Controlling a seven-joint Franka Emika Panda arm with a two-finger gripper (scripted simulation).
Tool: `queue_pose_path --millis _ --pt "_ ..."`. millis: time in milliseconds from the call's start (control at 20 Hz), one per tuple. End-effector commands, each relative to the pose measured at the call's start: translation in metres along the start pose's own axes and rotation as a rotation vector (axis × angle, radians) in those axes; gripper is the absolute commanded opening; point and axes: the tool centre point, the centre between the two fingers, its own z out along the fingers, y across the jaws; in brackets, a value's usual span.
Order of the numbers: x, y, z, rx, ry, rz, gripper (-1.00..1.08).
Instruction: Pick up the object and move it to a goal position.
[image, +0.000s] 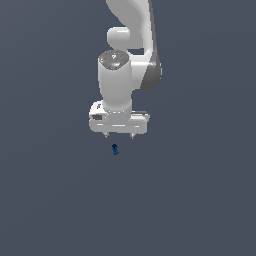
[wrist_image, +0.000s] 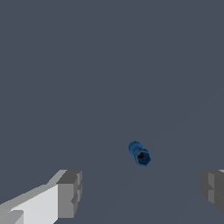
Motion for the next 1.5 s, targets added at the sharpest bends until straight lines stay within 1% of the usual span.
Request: queue_pose_path --millis 0,350,700,1000,1450 --pt "0.000 0.000 0.000 -0.001 0.000 0.000 1.00" --pt "0.000 0.001 0.002 -0.001 -0.001 -0.014 1.00" --pt "-0.003 0.005 0.014 -0.003 -0.007 -0.089 1.00" --pt "-0.008 0.012 0.031 -0.003 -0.017 -0.200 1.00" --pt "-0.018 0.024 0.065 0.003 -0.036 -0.422 1.00"
